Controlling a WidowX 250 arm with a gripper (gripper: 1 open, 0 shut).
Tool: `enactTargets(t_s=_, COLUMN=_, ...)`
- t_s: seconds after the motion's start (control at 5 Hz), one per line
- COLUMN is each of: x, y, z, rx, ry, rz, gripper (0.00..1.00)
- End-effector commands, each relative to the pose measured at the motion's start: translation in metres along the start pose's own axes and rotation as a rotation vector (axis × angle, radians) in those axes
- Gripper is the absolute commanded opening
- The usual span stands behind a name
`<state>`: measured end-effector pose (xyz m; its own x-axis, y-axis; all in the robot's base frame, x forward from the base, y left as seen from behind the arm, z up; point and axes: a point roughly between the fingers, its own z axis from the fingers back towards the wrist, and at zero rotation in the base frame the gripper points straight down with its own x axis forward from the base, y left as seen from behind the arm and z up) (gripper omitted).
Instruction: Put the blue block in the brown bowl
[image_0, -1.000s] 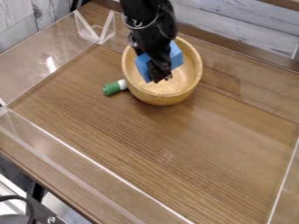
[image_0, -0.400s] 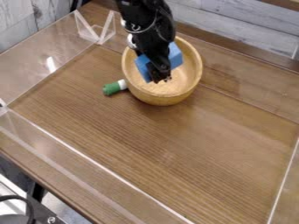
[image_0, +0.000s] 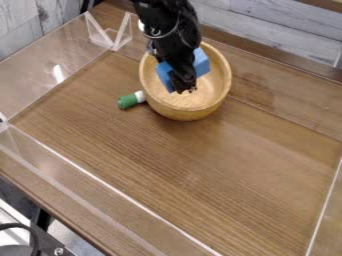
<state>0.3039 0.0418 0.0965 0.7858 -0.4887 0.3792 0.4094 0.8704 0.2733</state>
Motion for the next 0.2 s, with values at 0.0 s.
enactTargets(t_s=0.0, x=0.0077, y=0.0091, z=0.006, rx=0.034, ry=-0.04, rz=0.006, gripper=0.0)
